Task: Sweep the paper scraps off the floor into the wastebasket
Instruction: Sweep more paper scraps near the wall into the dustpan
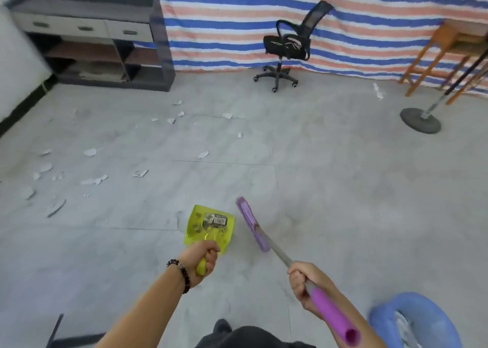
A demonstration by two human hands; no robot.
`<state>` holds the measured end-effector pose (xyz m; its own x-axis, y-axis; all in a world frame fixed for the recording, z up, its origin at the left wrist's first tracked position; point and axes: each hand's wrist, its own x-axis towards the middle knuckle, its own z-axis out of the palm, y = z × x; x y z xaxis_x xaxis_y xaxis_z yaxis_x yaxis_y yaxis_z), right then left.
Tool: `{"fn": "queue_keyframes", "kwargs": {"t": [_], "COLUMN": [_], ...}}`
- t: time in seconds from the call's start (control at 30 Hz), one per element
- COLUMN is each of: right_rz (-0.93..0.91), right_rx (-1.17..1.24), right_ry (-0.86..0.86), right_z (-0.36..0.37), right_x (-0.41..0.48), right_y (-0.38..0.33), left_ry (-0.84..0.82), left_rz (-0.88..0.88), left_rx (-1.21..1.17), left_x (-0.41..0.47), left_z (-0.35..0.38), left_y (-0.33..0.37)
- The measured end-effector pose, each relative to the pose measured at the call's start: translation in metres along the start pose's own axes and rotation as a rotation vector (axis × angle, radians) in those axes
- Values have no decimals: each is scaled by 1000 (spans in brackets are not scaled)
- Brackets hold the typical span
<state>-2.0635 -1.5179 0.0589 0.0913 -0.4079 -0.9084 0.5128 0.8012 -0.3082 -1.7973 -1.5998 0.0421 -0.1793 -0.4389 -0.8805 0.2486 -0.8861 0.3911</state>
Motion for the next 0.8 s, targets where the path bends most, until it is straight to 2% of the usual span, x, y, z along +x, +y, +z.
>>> {"fn": "queue_keyframes", "kwargs": {"t": [0.37,0.53,0.8], "right_rz": [-129,-176,-136], "right_rx": [-368,-482,-635], "right_ry": [-88,-109,-88], "right_z": [133,195,295], "right_x": [120,198,270], "right_y": [-153,-265,-445], "left_ry": [115,161,225], "left_rz": [76,68,44], "left_rx": [-79,-76,-233], "left_x": [76,139,194], "left_z": [-10,5,20], "left_y": [162,278,448]}}
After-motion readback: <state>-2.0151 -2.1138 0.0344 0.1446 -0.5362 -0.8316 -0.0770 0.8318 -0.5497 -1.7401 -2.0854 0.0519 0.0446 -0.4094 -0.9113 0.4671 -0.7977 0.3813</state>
